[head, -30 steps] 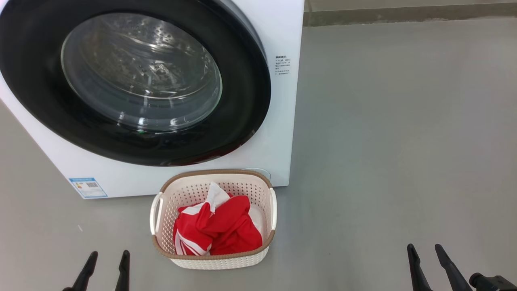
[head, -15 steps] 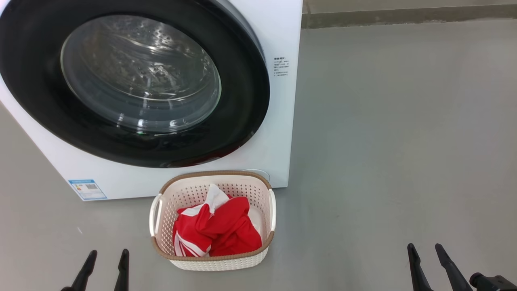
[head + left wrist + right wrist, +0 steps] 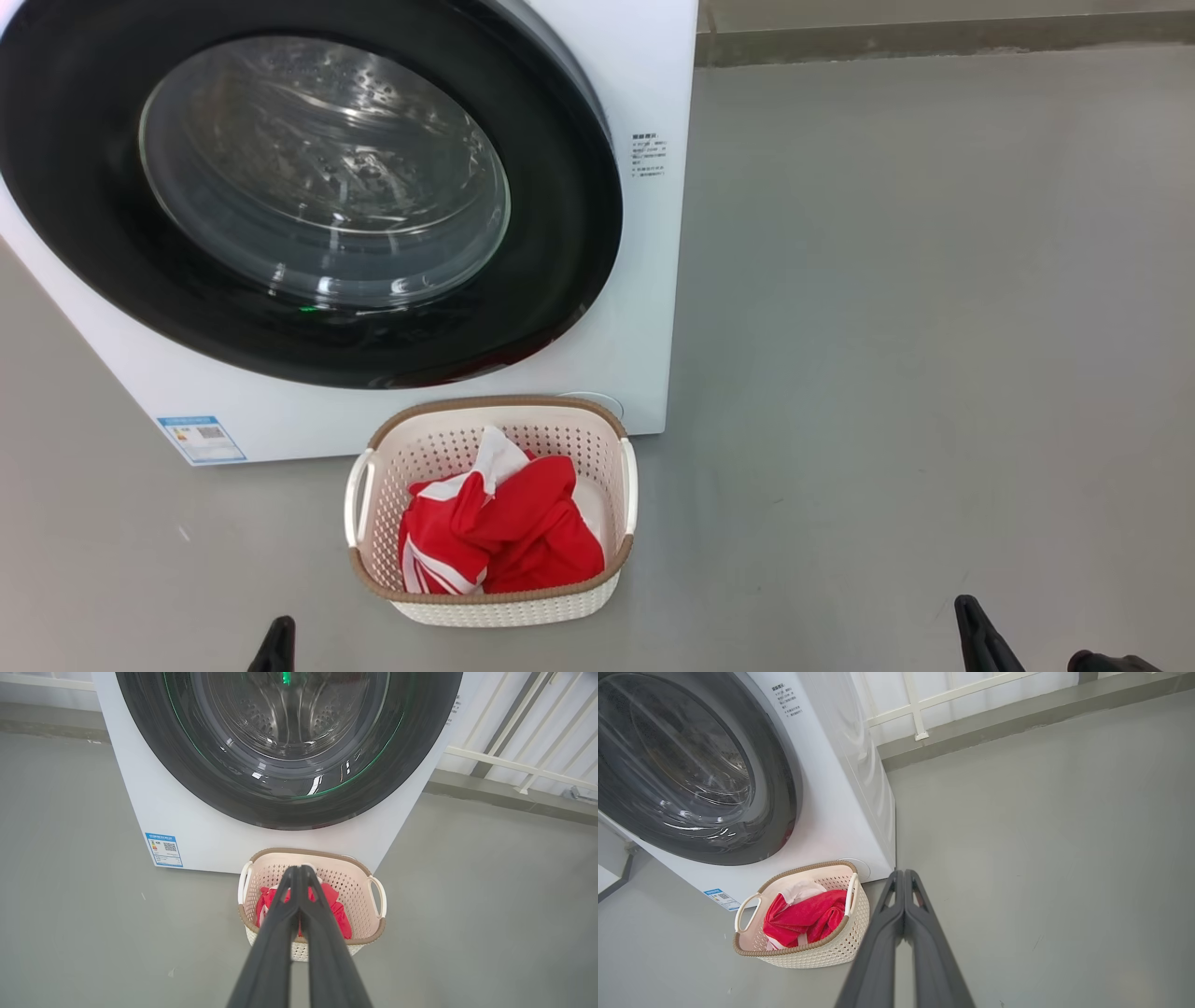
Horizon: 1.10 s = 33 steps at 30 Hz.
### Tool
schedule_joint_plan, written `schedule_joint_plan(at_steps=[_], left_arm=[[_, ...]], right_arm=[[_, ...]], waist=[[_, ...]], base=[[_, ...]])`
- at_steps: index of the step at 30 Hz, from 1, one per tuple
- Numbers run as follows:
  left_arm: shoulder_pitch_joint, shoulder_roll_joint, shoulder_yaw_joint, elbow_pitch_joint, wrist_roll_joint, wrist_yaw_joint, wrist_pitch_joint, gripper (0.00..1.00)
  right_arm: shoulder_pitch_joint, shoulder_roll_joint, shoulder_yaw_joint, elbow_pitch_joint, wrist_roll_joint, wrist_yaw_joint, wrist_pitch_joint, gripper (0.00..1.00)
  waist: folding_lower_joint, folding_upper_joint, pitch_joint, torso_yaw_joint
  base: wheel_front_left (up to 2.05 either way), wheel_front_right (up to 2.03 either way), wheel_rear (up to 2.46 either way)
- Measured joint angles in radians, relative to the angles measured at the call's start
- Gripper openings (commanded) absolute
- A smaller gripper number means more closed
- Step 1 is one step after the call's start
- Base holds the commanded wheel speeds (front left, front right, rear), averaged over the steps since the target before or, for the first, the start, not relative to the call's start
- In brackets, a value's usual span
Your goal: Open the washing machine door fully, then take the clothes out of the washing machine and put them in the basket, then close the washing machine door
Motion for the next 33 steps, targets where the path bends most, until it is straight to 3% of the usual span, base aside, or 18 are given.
schedule_joint_plan(at_steps=[33], left_arm=[[-0.024,-0.016,0.010,-0.008,-0.343,0.000,0.093,0.00]], right_arm=[[-0.051,-0.005,-0.012,-0.006,0.324,0.000,0.091,0.00]], waist=[[-0.0002,0.0000,0.002,0.007]], base=[[0.00,0.00,0.00]])
